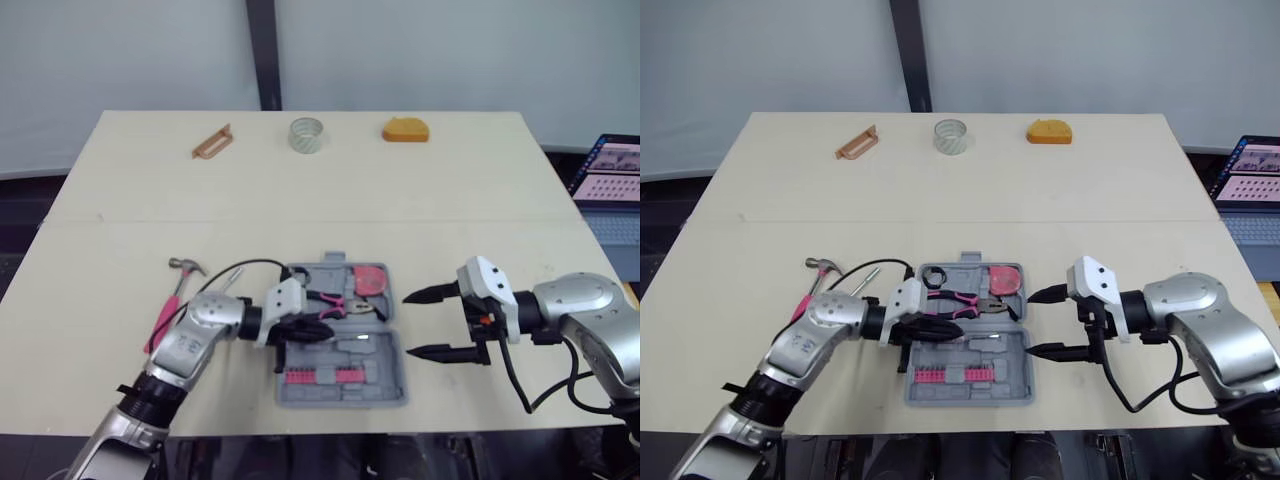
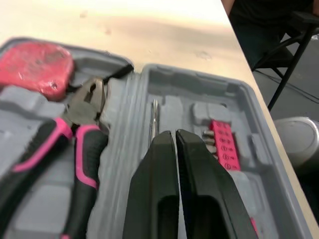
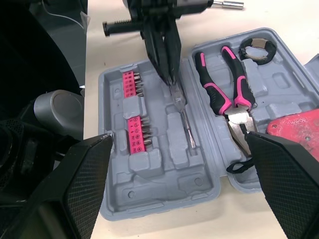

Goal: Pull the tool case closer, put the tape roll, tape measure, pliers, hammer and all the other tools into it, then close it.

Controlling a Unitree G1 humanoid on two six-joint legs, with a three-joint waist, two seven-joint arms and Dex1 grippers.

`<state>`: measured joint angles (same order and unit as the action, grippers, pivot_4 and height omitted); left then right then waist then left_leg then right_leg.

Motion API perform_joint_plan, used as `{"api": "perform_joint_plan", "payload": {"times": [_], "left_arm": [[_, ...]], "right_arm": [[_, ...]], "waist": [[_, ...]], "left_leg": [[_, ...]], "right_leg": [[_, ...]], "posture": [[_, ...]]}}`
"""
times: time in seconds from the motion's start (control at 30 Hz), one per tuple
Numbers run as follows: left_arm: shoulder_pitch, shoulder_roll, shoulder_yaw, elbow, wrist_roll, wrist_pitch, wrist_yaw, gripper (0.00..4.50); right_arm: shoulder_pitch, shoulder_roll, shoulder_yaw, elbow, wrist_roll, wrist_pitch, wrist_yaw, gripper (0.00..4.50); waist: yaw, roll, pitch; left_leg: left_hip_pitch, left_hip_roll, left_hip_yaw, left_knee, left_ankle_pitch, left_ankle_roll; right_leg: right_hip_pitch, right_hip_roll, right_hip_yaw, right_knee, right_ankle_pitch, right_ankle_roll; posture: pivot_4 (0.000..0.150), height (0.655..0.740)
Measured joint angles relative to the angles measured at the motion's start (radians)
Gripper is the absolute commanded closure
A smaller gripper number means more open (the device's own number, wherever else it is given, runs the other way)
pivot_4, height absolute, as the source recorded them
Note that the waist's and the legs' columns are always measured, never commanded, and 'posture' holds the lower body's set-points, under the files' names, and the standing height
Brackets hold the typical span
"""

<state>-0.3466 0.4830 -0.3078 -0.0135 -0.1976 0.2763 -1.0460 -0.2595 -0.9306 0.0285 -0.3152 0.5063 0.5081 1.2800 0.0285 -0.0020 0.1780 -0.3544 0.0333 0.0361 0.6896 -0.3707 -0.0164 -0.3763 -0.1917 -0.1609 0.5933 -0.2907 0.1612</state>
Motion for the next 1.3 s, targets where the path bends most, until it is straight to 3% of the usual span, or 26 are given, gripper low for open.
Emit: {"api": "perform_joint_plan", "payload": {"times": [1.3], "left_arm": [[0.002,-0.043,-0.029,0.101,0.097,-0.081,0.041,4.45]], "right_arm": [[0.000,0.000,0.000,-0.004,0.001,0.003,-0.009,0.00]], "waist": [[-0.002,0.000,0.000]], "left_leg": [[0.000,0.000,0.000,0.000,0.000,0.000]], "right_leg": [[0.000,0.000,0.000,0.000,0.000,0.000]], "posture": [[0.150,0.7400]]}}
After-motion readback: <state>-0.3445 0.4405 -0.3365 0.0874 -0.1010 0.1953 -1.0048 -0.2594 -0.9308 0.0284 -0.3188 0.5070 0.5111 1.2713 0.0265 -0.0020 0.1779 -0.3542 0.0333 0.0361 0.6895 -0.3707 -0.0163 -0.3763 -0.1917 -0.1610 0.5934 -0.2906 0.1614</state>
